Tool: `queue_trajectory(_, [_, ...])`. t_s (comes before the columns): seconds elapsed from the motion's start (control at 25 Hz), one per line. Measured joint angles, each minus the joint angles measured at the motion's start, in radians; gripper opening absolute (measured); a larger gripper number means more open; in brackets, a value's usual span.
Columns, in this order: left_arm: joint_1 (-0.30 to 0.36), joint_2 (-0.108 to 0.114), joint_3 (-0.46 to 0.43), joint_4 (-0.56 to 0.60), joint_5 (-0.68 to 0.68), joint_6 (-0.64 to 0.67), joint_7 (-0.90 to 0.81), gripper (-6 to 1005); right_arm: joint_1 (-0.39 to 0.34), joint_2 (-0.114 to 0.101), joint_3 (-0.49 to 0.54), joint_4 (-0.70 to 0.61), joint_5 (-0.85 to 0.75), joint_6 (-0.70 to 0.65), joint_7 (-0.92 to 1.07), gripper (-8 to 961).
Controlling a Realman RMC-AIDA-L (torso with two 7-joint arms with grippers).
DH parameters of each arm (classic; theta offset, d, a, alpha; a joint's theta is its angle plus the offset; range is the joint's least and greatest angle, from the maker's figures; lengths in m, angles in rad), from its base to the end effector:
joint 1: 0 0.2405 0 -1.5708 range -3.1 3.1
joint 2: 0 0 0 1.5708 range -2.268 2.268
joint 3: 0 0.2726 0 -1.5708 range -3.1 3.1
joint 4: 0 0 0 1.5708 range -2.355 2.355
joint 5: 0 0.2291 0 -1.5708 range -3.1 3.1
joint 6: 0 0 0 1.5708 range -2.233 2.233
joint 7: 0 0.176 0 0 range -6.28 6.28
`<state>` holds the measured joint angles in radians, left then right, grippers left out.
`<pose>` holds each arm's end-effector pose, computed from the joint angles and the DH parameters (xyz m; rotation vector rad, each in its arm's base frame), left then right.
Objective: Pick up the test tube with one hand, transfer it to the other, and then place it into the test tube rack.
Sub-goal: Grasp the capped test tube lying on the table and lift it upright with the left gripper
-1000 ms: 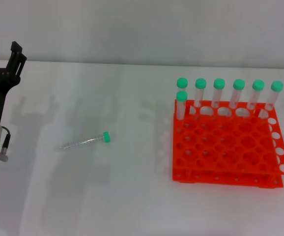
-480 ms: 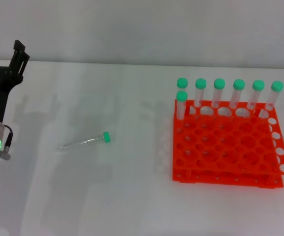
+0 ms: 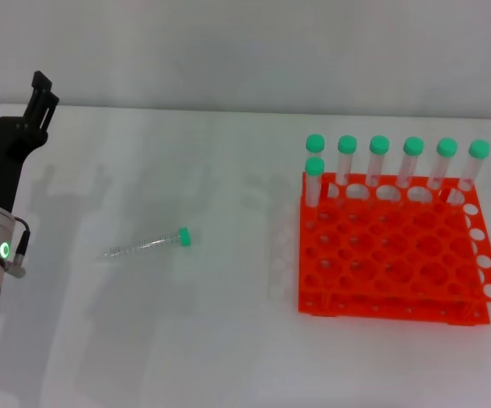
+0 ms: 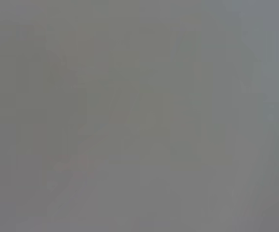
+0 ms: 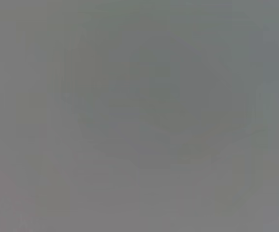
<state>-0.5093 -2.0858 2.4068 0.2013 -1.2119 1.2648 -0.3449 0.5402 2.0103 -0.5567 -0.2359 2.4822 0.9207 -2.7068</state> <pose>-0.3229 0.4015 -0.0061 -1.3219 -0.7009 -1.0375 0.3978 0.4382 0.0986 -1.2911 0.6498 0.6616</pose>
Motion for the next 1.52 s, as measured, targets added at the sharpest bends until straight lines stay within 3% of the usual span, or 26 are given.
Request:
queue_trajectory(0.16, [-0.009,0.004,0.001,0.001,0.003,-0.044,-0.014,893,-0.001,0.0,-0.001,0.0,0.0,0.001,-0.001,842])
queue_trajectory(0.28, [-0.028,0.026,0.0,-0.007,0.017,-0.083,-0.097,894,-0.004,0.0,-0.002,0.0,0.0,0.002,-0.005,842])
queue_trajectory(0.4, [-0.048,0.082,0.0,-0.022,0.102,-0.132,-0.262,894,-0.006,0.0,-0.002,0.0,0.0,0.002,-0.006,841])
queue_trajectory(0.52, [-0.083,0.168,0.0,-0.053,0.275,-0.178,-0.559,894,-0.006,-0.001,-0.014,0.001,0.0,0.003,-0.004,841])
queue_trajectory(0.56, [-0.096,0.185,0.0,-0.074,0.33,-0.181,-0.64,894,-0.006,-0.002,-0.02,0.001,0.0,0.003,-0.002,841])
queue_trajectory(0.64, [-0.156,0.23,0.001,-0.161,0.482,-0.175,-0.856,894,-0.006,-0.004,-0.03,0.001,0.0,0.004,0.001,841])
queue_trajectory(0.76, [-0.27,0.271,0.051,-0.347,0.713,-0.144,-1.174,894,-0.006,-0.005,-0.031,0.001,0.0,0.005,0.002,841])
queue_trajectory(1.04, [-0.451,0.271,0.442,-0.637,0.846,0.008,-1.557,894,-0.001,-0.001,-0.031,0.002,0.0,0.006,-0.004,842])
queue_trajectory(1.28, [-0.583,0.267,0.449,-0.81,1.098,0.151,-1.636,894,-0.007,0.001,-0.031,0.002,0.0,0.006,-0.006,842])
queue_trajectory(1.52, [-0.666,0.26,0.445,-0.839,1.365,0.186,-1.608,894,-0.015,0.002,-0.031,0.003,0.0,0.006,-0.007,841])
